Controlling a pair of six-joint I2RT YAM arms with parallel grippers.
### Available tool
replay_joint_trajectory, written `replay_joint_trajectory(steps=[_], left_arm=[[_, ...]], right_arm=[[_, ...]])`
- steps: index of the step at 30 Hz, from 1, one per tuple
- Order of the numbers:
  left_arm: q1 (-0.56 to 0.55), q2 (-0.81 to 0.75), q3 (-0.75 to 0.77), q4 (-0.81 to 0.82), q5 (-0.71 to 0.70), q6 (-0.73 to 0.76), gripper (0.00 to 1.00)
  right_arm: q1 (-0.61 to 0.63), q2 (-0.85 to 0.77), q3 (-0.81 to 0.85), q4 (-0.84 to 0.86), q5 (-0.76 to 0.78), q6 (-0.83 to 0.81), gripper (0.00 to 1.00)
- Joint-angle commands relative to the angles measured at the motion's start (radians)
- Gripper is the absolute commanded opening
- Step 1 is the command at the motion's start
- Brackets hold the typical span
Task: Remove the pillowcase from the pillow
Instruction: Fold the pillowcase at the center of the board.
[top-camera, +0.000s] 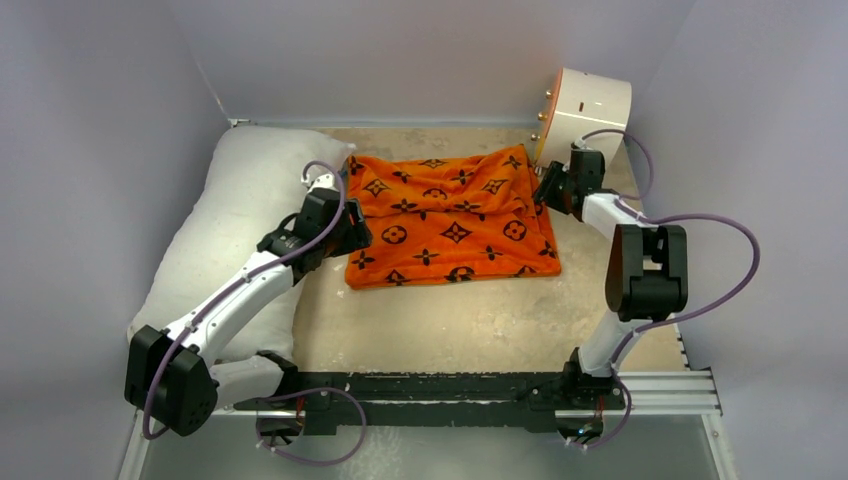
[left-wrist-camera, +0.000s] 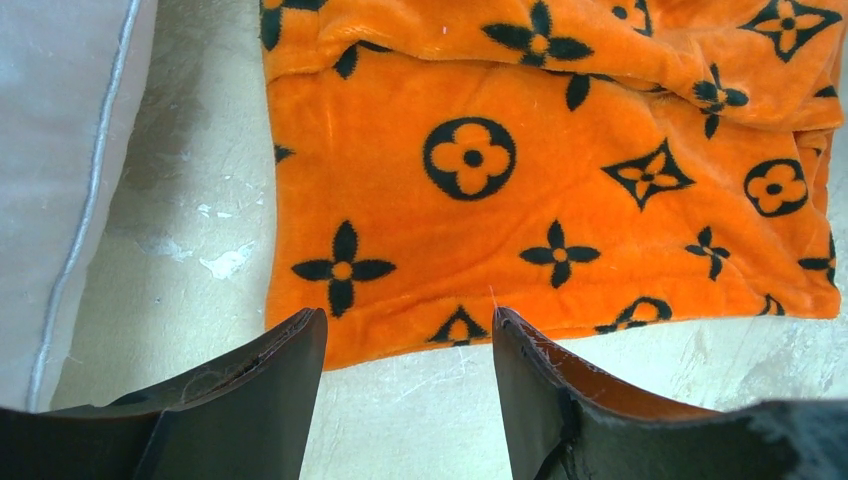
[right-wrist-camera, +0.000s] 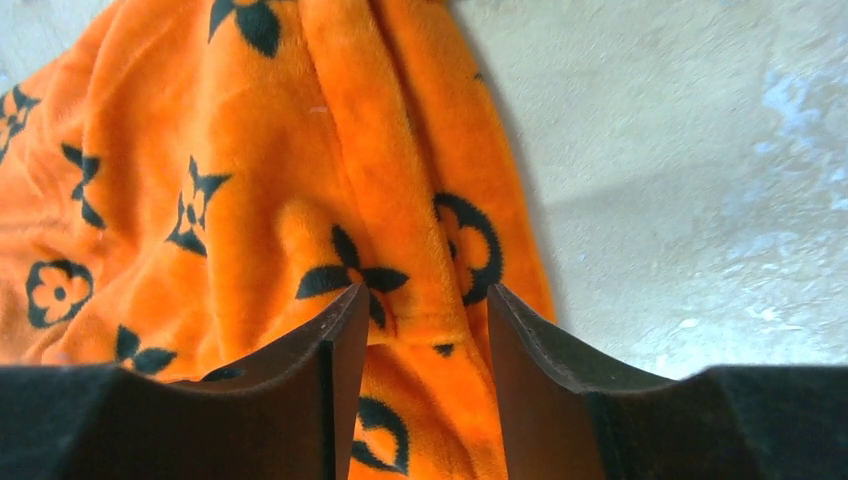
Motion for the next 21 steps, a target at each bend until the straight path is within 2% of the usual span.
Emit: replay_joint_trajectory(steps=[1,7,11,16,17,20,21], left_arm=[[0.006,-0.022,0.001,0.029,0.014,-0.005,0.61],[0.006,-0.024,0.007,0.017,0.014,-0.003,0.61],[0.006,-0.035,0.009,0.009,0.008,-0.007,0.61],[0.006,-0.035,0.022,-0.002,0.007,-0.003,0.61],[0.006,-0.034,0.022,-0.003,0.007,-0.003,0.61],[0.006,-0.032,0.023,-0.002,0.008,-0.003,0.61],[0.006,-0.031,0.024,-0.001,0.009,-0.003,0.61]], right_arm=[[0.012,0.007,-0.032,0.048,-0.046,0.001,0.48],[0.02,0.065,-0.004,0.051,-0.057,-0.003,0.42],[0.02,0.095,0.016,0.051,-0.058,-0.003,0.31],[0.049,0.133,0.031,0.04,-0.055,-0.012,0.28],[0.05,0.137,0.032,0.042,-0.056,-0.012,0.24],[0.052,0.14,0.03,0.043,-0.063,-0.012,0.0],[0.052,0.138,0.031,0.042,-0.063,-0.012,0.0]])
